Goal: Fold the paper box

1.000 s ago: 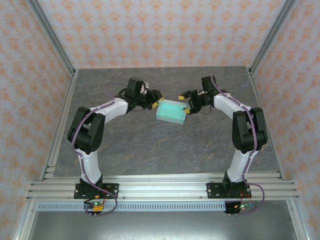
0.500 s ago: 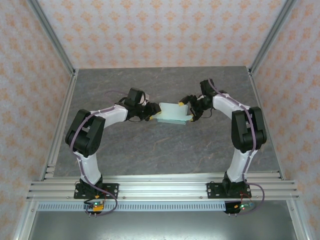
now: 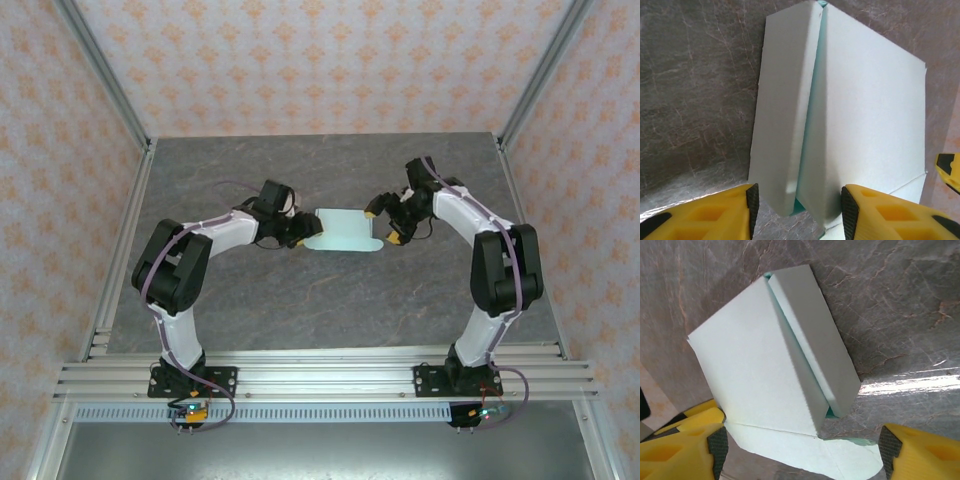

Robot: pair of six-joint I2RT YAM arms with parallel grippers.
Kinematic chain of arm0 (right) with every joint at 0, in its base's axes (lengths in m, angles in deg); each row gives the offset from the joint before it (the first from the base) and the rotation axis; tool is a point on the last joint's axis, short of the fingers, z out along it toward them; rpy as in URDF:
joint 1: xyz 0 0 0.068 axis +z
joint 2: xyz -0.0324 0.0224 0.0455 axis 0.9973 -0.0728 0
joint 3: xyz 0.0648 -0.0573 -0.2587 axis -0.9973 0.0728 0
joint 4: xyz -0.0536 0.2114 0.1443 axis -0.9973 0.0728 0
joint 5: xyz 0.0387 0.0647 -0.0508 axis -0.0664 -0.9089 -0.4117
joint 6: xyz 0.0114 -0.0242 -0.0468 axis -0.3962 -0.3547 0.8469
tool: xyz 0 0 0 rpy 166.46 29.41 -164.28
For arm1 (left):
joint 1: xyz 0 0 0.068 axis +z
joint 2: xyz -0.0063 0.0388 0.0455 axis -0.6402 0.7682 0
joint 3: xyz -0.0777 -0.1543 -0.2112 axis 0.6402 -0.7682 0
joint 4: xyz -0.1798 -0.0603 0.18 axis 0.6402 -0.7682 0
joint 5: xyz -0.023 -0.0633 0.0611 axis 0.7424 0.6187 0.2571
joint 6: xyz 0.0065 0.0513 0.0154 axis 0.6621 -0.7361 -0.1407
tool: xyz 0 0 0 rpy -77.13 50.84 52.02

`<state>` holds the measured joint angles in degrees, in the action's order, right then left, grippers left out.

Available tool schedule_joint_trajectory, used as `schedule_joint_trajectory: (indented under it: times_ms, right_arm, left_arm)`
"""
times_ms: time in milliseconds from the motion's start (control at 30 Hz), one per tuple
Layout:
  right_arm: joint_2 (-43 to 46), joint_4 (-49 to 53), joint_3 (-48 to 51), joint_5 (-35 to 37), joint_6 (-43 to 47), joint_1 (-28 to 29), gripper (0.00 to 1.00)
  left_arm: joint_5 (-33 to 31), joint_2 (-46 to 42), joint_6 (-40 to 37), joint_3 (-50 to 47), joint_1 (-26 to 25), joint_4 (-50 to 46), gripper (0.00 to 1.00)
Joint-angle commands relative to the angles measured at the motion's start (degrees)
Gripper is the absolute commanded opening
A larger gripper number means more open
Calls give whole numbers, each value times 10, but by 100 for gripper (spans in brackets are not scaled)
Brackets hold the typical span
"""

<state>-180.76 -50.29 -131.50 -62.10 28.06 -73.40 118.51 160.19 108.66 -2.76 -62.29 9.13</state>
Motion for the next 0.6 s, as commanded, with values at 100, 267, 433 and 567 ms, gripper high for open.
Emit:
schedule_joint_trajectory:
  times_ms: [100, 267, 433, 567]
  right_arm:
    - [-63, -1, 23, 92, 100, 15, 70]
    - [-58, 9, 25, 133, 127, 15, 70]
    - [-49, 11, 13, 125, 134, 15, 70]
    - [-45, 11, -2, 110, 127, 15, 70]
  left_arm:
    - [-39, 0, -37, 3, -5, -34, 54]
    - [-62, -66, -77, 22, -3, -87, 63]
    - [-81, -88, -158, 72, -3, -148, 71]
    - [-71, -53, -153, 51, -8, -105, 68]
